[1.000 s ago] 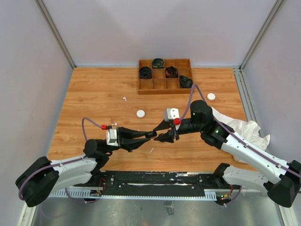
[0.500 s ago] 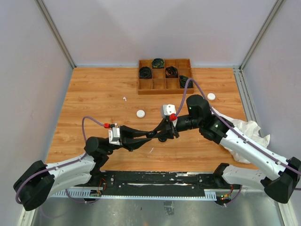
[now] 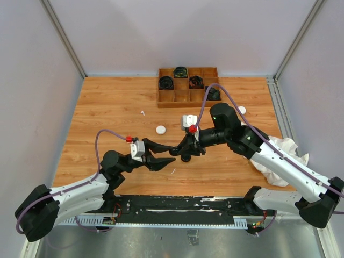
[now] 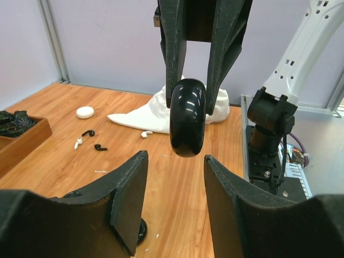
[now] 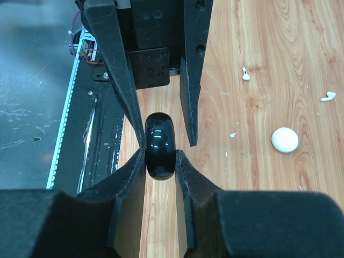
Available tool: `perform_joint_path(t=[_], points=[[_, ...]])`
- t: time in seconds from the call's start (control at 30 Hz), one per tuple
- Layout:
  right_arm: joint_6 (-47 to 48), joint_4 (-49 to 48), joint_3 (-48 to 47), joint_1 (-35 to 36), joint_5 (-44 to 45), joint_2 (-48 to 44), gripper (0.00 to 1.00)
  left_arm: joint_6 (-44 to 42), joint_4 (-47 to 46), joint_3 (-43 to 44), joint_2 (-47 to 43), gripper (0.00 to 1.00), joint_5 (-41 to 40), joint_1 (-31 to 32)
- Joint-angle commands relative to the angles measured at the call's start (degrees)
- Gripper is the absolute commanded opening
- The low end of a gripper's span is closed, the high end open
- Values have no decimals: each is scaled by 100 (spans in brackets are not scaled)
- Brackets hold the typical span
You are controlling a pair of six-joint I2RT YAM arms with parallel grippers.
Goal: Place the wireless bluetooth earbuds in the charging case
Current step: Pick up the charging case at the center of the board.
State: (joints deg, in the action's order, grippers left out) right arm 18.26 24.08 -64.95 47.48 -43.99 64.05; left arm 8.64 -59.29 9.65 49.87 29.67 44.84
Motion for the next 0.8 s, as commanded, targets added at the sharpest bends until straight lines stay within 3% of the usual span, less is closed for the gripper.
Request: perform_joint_path(t=[0.0, 0.53, 0.67, 0.77], points=[[231, 542, -311, 137, 375, 97, 2, 20, 40, 261, 116, 50, 135, 42], [274, 553, -414, 244, 625, 240, 1, 194, 42, 468, 466, 39, 223, 51], [261, 503, -398, 259, 627, 288, 1, 263, 8, 501, 514, 30, 232, 60], [257, 502, -382, 271, 617, 322, 2, 318, -175, 445, 540, 16, 224, 62]])
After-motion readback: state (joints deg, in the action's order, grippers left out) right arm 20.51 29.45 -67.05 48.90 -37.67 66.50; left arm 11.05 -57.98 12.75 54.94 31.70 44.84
